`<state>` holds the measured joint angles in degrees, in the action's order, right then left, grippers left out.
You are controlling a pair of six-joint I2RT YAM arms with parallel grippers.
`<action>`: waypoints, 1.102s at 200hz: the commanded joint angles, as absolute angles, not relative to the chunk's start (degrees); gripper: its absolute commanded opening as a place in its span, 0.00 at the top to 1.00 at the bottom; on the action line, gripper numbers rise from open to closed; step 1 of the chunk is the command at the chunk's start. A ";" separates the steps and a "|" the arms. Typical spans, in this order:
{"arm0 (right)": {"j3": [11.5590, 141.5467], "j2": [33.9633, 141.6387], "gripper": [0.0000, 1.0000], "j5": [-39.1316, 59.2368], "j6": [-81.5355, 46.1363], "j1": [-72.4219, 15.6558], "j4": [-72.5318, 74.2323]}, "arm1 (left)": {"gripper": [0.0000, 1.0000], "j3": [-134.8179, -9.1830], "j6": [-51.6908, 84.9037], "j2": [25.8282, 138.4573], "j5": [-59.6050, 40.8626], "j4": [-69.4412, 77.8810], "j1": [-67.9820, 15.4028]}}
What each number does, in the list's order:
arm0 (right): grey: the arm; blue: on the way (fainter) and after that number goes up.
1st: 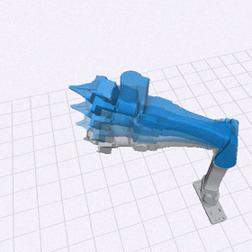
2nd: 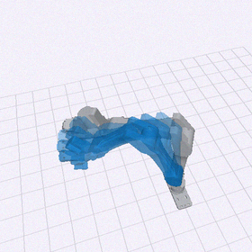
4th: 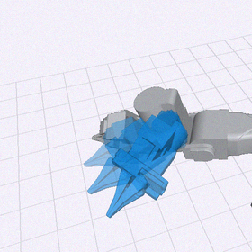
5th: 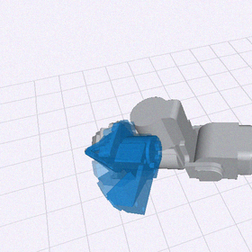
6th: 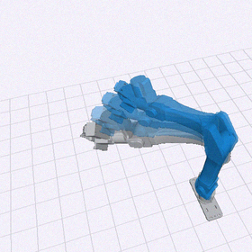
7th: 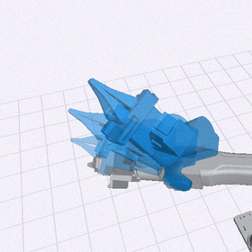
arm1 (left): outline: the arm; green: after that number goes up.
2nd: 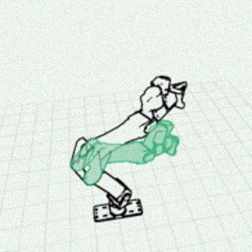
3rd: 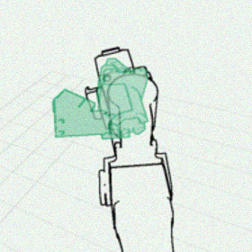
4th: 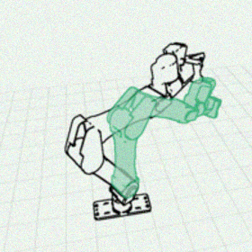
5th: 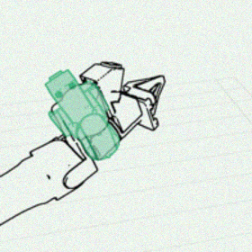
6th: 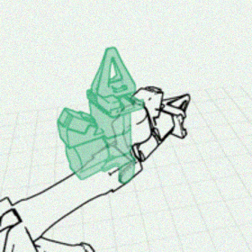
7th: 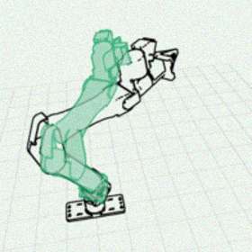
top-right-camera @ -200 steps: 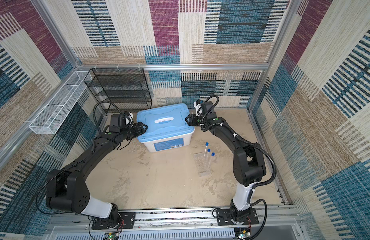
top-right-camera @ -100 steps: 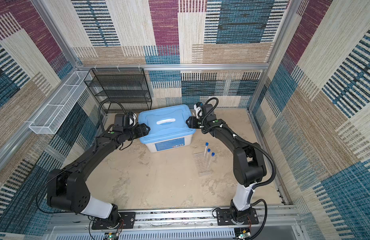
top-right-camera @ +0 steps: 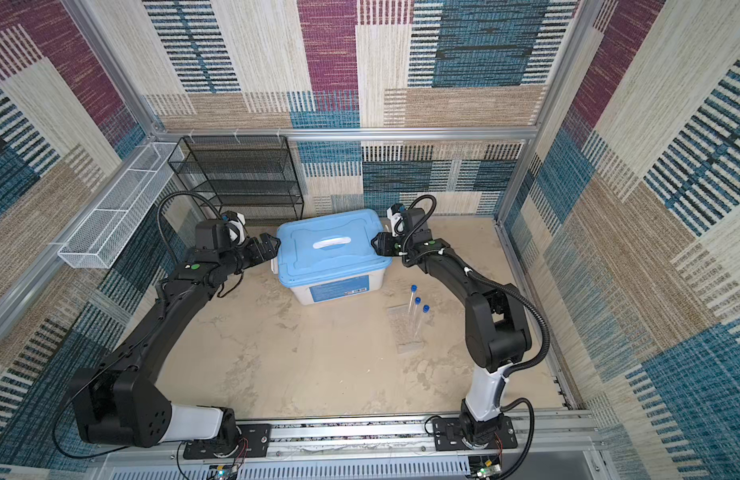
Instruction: Organize the chemistry lab equipment
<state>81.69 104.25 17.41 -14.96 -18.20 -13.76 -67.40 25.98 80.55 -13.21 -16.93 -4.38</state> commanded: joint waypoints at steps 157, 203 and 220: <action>78.59 104.71 0.42 16.74 -13.89 -18.20 -16.46 | 0.19 -64.50 29.94 88.33 -27.10 -3.71 -4.47; 77.79 104.50 0.43 16.74 -13.80 -18.31 -16.46 | 0.23 -70.87 22.08 89.78 -15.50 -16.87 -9.69; 77.62 104.16 0.43 16.71 -13.70 -18.24 -16.44 | 0.24 -74.23 18.81 92.05 -9.16 -22.74 -12.15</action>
<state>78.46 103.98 17.80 -15.20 -17.98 -8.64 -70.76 25.93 89.97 -15.22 -14.46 -9.47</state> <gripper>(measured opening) 0.574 0.773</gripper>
